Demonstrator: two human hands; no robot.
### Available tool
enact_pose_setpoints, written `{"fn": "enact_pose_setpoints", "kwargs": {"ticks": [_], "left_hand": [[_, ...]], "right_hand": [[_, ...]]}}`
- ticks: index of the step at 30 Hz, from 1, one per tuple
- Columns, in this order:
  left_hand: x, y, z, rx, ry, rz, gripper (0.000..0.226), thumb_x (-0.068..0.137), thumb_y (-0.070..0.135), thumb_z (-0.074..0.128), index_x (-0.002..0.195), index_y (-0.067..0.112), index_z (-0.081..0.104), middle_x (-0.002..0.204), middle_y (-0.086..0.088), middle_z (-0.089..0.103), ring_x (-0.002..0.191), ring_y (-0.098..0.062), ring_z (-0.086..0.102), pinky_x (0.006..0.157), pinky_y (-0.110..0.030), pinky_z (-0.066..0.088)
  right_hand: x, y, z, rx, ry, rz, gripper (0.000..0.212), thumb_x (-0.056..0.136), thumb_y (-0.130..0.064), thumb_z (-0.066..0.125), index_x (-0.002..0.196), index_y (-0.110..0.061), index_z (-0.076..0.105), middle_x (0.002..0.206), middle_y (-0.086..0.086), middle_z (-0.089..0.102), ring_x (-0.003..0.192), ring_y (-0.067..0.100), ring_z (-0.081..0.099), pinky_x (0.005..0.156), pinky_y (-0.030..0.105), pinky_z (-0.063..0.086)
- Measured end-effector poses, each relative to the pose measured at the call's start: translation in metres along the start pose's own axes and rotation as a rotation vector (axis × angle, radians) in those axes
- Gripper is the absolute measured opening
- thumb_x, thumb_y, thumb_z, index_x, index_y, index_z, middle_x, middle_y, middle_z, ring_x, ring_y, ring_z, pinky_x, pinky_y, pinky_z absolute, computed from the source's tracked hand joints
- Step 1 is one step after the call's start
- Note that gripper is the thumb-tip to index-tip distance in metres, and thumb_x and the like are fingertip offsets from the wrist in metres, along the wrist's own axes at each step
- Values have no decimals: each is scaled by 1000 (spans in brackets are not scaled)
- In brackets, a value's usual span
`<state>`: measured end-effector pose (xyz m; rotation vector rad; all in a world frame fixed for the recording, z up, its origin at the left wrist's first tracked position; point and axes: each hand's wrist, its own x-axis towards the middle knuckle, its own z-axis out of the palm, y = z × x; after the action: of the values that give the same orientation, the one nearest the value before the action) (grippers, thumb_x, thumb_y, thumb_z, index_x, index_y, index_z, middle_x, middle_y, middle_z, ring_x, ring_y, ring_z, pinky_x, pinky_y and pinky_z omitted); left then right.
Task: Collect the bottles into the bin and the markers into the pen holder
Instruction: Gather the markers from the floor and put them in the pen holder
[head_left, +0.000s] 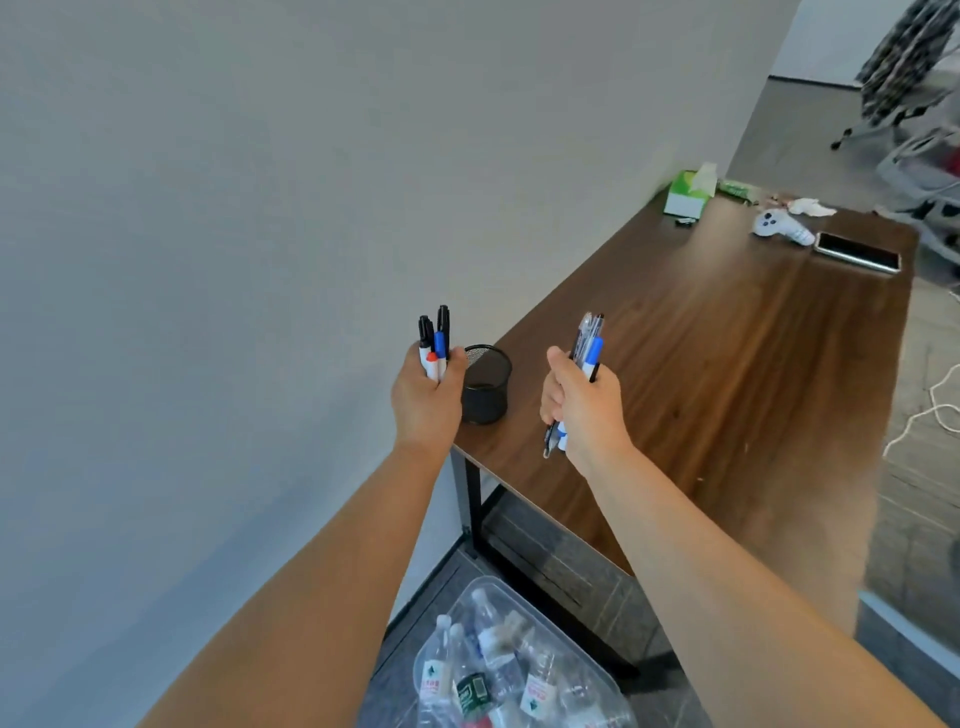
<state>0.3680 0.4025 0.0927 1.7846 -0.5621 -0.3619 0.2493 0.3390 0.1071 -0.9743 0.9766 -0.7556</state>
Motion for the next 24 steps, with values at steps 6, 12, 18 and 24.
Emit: {"fn": "enact_pose_setpoints", "kwargs": {"ticks": [6, 12, 18, 24], "left_hand": [[42, -2, 9, -62, 95, -58, 13, 93, 29, 52, 88, 18, 47, 65, 2, 47, 64, -18, 49, 62, -26, 45], [65, -1, 12, -105, 129, -117, 24, 93, 28, 52, 72, 25, 43, 61, -1, 47, 52, -15, 46, 60, -27, 46], [71, -8, 12, -42, 109, -110, 22, 95, 28, 50, 75, 23, 42, 59, 0, 48, 51, -11, 49, 57, -21, 44], [79, -16, 29, -40, 73, -130, 21, 95, 29, 49, 75, 26, 43, 60, 3, 50, 53, -8, 53, 62, -21, 46]], "right_hand": [[67, -3, 39, -1, -10, -104, 30, 94, -17, 53, 64, -15, 46, 54, 1, 44, 45, 10, 42, 56, 23, 44], [131, 13, 65, -114, -10, -115, 25, 94, -21, 51, 70, -18, 57, 77, -1, 64, 72, 12, 60, 67, 19, 47], [176, 46, 59, -338, 12, 0, 22, 91, -38, 55, 91, -16, 59, 88, 7, 61, 66, 14, 58, 60, 22, 50], [182, 68, 31, -400, -108, 102, 41, 89, -37, 60, 125, -19, 54, 114, 2, 59, 107, 19, 56, 92, 28, 43]]}}
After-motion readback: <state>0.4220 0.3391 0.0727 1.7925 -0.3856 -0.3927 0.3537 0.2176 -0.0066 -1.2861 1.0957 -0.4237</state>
